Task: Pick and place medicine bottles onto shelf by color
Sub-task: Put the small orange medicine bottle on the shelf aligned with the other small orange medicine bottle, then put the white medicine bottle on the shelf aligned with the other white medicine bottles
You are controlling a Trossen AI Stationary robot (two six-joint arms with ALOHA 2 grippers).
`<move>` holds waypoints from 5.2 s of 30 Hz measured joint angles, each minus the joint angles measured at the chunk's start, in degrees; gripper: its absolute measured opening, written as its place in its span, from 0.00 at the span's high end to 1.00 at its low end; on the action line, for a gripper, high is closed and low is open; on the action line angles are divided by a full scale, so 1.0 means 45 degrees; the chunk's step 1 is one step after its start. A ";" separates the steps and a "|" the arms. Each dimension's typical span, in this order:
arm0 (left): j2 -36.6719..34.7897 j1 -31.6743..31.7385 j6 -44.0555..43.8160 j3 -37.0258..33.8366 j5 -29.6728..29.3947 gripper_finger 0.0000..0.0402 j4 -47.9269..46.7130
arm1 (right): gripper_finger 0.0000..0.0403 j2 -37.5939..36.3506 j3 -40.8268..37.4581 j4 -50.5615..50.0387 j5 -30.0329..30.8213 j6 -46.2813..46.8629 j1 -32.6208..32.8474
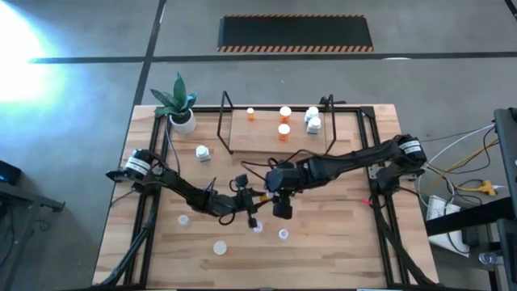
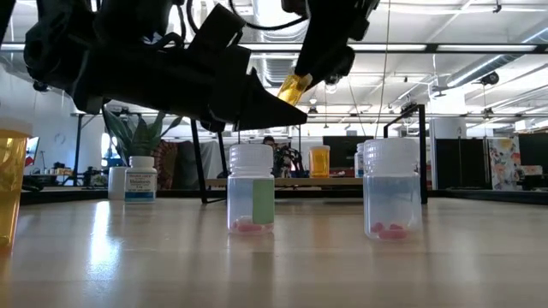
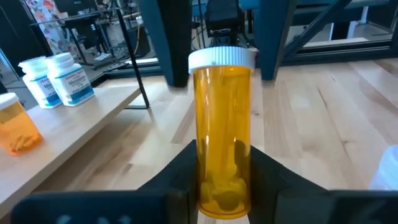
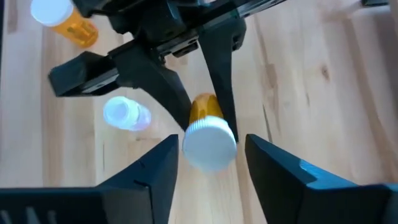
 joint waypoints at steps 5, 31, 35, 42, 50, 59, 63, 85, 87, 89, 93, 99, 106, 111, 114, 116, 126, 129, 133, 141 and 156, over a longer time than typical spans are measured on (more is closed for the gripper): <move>0.0000 0.0005 -0.0113 -0.0119 -0.0007 0.83 0.0109 | 0.54 -0.0638 0.0000 -0.0423 0.0267 0.0010 0.0000; -0.0498 0.0000 -0.0188 -0.0920 -0.0365 0.83 0.1048 | 0.97 -0.0515 -0.0136 0.0019 0.2585 -0.0190 0.0577; -0.0762 0.0024 -0.0182 -0.2460 -0.0376 0.83 0.3527 | 0.97 -0.0602 -0.1034 0.0251 0.4030 -0.0047 0.1150; -0.0922 0.0034 -0.0188 -0.4395 0.0278 0.83 0.6888 | 0.97 -0.0583 -0.4623 0.6822 0.4288 -0.0362 0.1535; -0.1035 0.0049 -0.0182 -0.4275 0.0501 0.83 0.6884 | 0.82 -0.0583 -0.7552 1.5711 0.4276 -0.1420 0.1382; -0.1049 0.0044 -0.0078 -0.4152 0.0527 0.83 0.6874 | 0.56 0.0093 -0.7324 1.7474 0.4292 -0.3009 0.1211; -0.1049 0.0044 -0.0070 -0.4116 0.0527 0.83 0.6874 | 0.54 0.0644 -0.6620 1.7447 0.4987 -0.3227 0.1090; -0.1388 0.0489 0.0231 -0.4234 0.0406 0.57 0.4715 | 0.80 0.0981 -0.5833 1.7349 0.5498 -0.3531 0.0903; -0.1660 0.0660 0.0160 -0.4403 0.0156 0.52 0.3469 | 0.80 0.0977 -0.5833 1.7295 0.5498 -0.3484 0.0861; -0.2026 0.0800 -0.0048 -0.4650 -0.0365 0.47 0.2080 | 0.80 0.0971 -0.5829 1.7062 0.5483 -0.3250 0.0740; -0.3248 0.0831 -0.1430 -0.5150 -0.1931 0.43 -0.1285 | 0.79 0.0967 -0.5512 1.5710 0.5484 -0.2728 -0.0084; -0.5524 0.0796 -0.4224 -0.5245 -0.2179 0.43 -0.5770 | 0.79 0.1275 -0.4257 1.4001 0.5024 -0.2529 -0.2059; -0.6623 0.0701 -0.4543 -0.5322 -0.1792 0.43 -0.6485 | 0.79 0.3139 -0.2566 1.3958 0.4755 -0.2518 -0.3941; -0.6615 0.0583 -0.4582 -0.5338 -0.1502 0.43 -0.6473 | 0.80 0.4382 -0.1655 1.3272 0.4935 -0.2471 -0.4644; -0.6580 0.0520 -0.4827 -0.5342 -0.1385 0.43 -0.6504 | 0.80 0.4858 -0.1298 1.3022 0.4949 -0.2323 -0.4964; -0.6541 0.0493 -0.4874 -0.5344 -0.1350 0.43 -0.6465 | 0.80 0.5028 -0.1233 1.3002 0.4978 -0.2147 -0.5127; -0.6526 0.0376 -0.4878 -0.5372 -0.1335 0.43 -0.6478 | 0.78 0.5047 -0.1316 1.3001 0.5498 -0.1948 -0.5691; -0.6526 0.0360 -0.4878 -0.5373 -0.1338 0.43 -0.6478 | 0.78 0.5047 -0.1316 1.3002 0.5500 -0.1738 -0.5845; -0.6524 0.0359 -0.4883 -0.5376 -0.1338 0.43 -0.6474 | 0.78 0.5047 -0.1316 1.2992 0.5495 -0.1422 -0.6014; -0.6523 0.0350 -0.4892 -0.5376 -0.1338 0.43 -0.6473 | 0.76 0.5047 -0.1311 1.2947 0.5530 -0.1486 -0.6037; -0.6523 0.0340 -0.4881 -0.5376 -0.1207 0.43 -0.6473 | 0.51 0.3533 -0.1311 1.0028 0.5429 -0.2313 -0.5920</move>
